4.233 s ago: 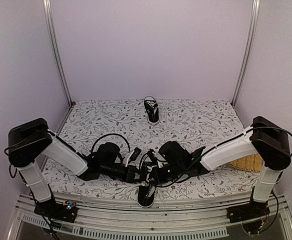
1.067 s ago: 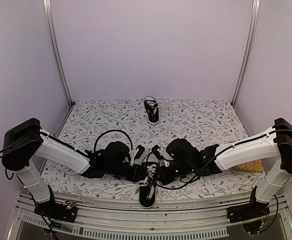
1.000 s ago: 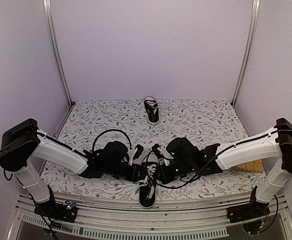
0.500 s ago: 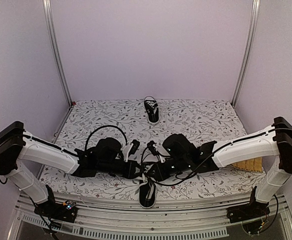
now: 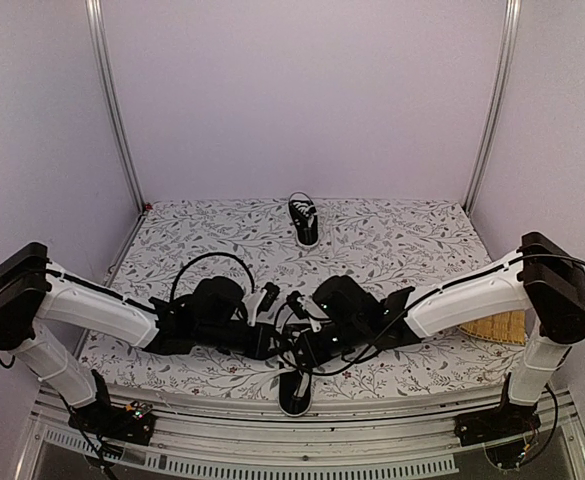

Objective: Tie the shoes
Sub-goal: Cross the half-tied shoelace with the shoelace loop.

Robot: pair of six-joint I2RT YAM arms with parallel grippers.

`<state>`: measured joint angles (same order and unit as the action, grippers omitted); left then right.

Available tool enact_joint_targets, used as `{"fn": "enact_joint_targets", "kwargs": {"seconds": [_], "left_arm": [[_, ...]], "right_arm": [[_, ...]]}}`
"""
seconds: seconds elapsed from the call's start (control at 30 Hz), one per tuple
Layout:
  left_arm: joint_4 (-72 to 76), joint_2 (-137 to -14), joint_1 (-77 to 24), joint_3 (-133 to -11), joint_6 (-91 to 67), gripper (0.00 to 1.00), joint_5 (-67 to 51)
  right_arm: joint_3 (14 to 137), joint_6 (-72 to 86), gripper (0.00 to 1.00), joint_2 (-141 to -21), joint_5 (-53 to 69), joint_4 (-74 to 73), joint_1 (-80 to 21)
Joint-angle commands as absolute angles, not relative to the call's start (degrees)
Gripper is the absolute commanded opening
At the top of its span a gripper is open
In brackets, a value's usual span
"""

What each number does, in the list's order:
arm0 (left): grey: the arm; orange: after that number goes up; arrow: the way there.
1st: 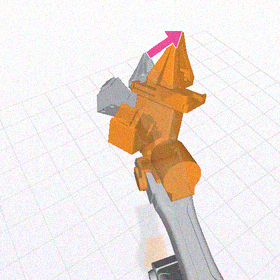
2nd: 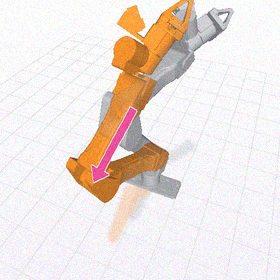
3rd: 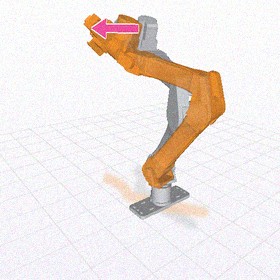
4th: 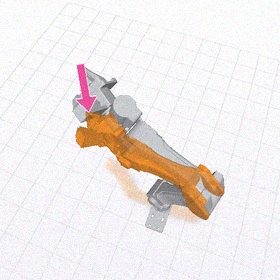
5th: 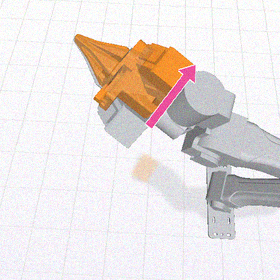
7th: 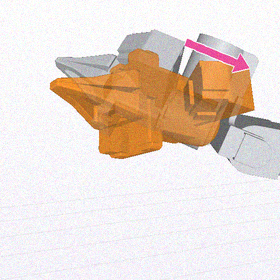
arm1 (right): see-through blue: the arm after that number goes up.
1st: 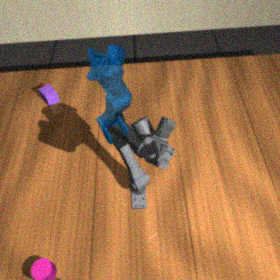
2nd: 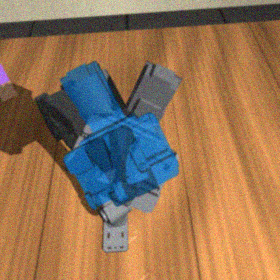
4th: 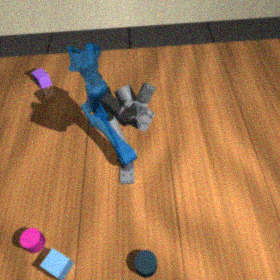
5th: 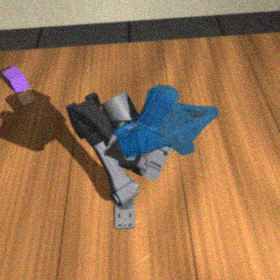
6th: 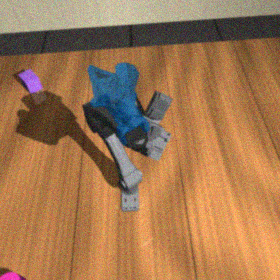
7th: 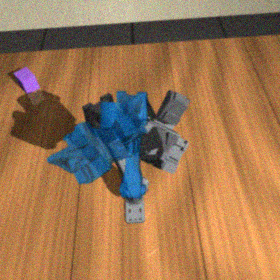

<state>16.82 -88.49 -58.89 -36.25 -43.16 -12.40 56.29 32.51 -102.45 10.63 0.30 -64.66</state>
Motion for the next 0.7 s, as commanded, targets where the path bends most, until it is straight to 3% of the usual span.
{"fn": "enact_joint_targets", "kwargs": {"seconds": [0.0, 0.5, 0.67], "left_arm": [[16.9, -86.7, -59.7, -36.0, -43.7, 0.00, -13.5], [18.4, -88.9, -61.5, -35.7, -46.8, 0.00, -14.3], [14.8, -84.2, -61.4, -35.6, -46.2, 0.20, -8.3]], "right_arm": [[57.5, 34.8, 0.02, -104.3, 7.8, 3.7, -65.0], [50.6, 37.4, 0.02, -103.2, 5.6, 16.7, -65.1], [49.6, 37.9, 0.02, -103.1, 5.8, 16.9, -65.1]]}}
